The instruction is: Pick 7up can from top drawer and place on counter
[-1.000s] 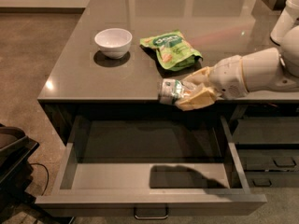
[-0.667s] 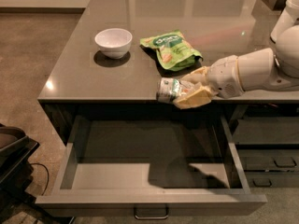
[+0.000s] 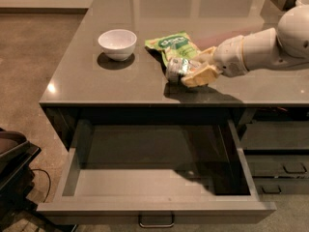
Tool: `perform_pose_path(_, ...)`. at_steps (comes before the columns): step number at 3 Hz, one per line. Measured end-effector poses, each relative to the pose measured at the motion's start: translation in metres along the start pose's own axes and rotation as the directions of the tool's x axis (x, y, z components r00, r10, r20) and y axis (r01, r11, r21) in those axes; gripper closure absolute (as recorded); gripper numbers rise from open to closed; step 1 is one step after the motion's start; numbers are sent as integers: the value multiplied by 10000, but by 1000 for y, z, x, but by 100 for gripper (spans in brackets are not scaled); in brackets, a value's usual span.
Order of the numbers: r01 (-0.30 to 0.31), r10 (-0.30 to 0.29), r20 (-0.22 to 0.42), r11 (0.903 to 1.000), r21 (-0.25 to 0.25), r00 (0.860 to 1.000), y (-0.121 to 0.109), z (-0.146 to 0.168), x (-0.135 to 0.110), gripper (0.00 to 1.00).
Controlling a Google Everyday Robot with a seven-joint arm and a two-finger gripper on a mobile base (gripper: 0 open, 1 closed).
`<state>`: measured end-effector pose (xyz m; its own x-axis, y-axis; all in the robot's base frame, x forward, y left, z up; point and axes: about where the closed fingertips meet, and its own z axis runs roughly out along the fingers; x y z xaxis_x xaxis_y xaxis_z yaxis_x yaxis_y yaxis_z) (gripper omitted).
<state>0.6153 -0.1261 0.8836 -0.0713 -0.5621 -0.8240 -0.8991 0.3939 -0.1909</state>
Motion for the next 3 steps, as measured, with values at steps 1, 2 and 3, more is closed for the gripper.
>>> perform_pose_path(1,82,-83,73,9999,106,9999,-5,-3,-6,81)
perform_pose_path(2,82,-83,73,9999,106,9999,-5,-3,-6,59)
perform_pose_path(3,82,-83,73,9999,105,9999,-5,-3,-6,35)
